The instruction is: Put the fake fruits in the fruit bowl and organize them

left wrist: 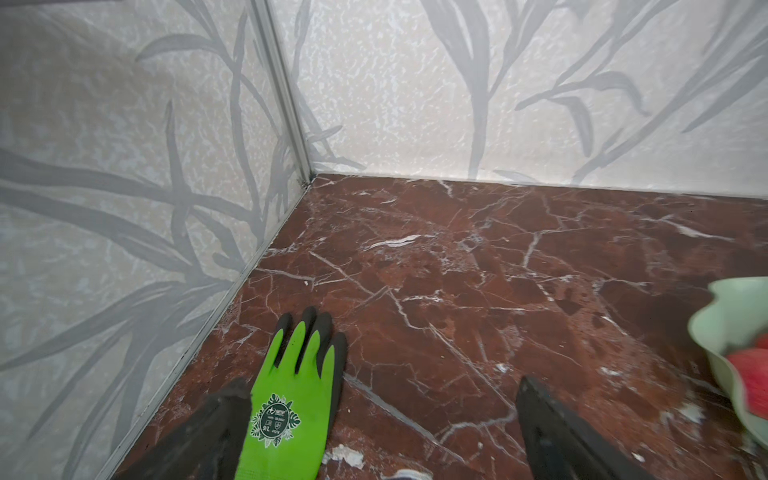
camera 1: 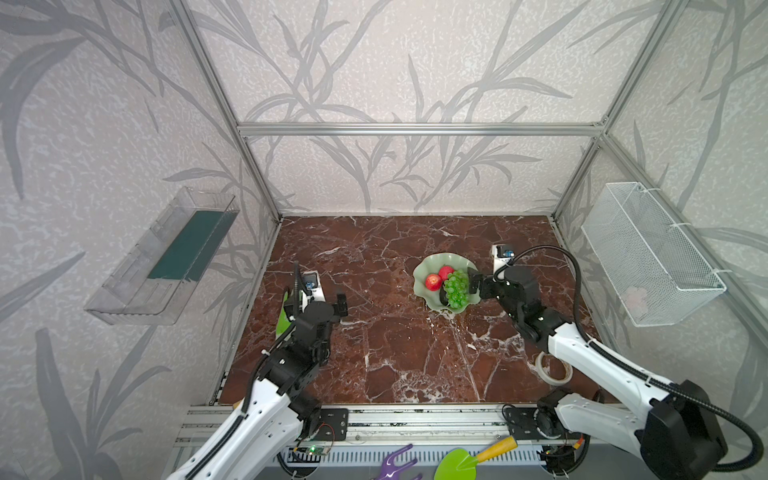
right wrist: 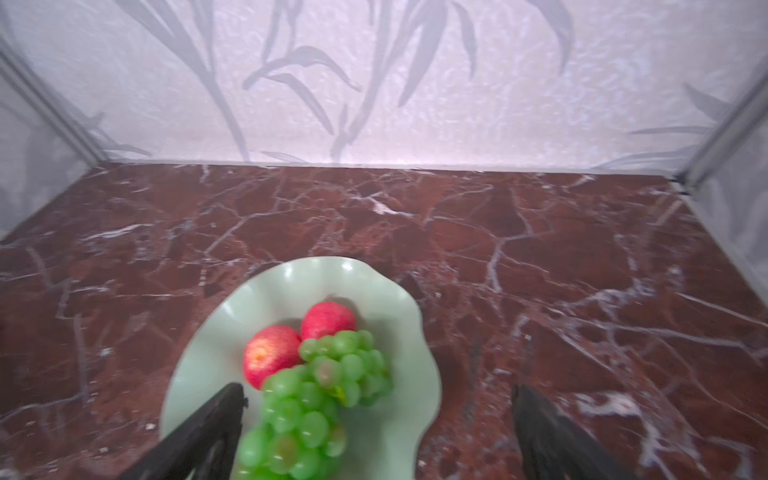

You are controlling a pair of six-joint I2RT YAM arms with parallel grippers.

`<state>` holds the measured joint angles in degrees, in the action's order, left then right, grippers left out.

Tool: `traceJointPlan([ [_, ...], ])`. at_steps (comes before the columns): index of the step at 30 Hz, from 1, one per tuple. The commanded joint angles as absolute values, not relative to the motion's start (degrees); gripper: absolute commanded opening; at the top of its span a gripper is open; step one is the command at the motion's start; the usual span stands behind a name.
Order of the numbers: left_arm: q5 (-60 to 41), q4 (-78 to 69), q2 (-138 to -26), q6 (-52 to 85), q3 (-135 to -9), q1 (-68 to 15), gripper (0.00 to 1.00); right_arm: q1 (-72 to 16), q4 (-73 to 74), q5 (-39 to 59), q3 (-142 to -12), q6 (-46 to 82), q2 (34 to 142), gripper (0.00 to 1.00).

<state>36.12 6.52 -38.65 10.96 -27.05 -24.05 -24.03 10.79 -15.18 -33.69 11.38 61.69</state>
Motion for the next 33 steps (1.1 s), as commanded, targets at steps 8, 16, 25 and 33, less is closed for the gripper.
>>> traceJointPlan([
  [8, 30.1, -25.7, -58.0, 9.6, -20.1, -7.1, 1.00, -8.4, 31.7, -20.3, -20.2, 3.9, 66.7, 0.99],
  [16, 23.5, -49.4, -79.2, 5.3, -18.8, -1.6, 0.99, -7.5, 54.9, -14.6, -17.7, -1.6, 81.7, 0.99],
  [25, 17.5, -55.6, -90.3, 2.8, -21.2, -1.0, 0.99, -7.4, 64.3, -8.4, -16.7, -3.7, 90.6, 0.99],
  [33, 17.8, -56.3, -90.3, 2.6, -21.0, -1.1, 0.99, -7.3, 56.9, -7.3, -21.3, -4.2, 91.0, 0.99],
])
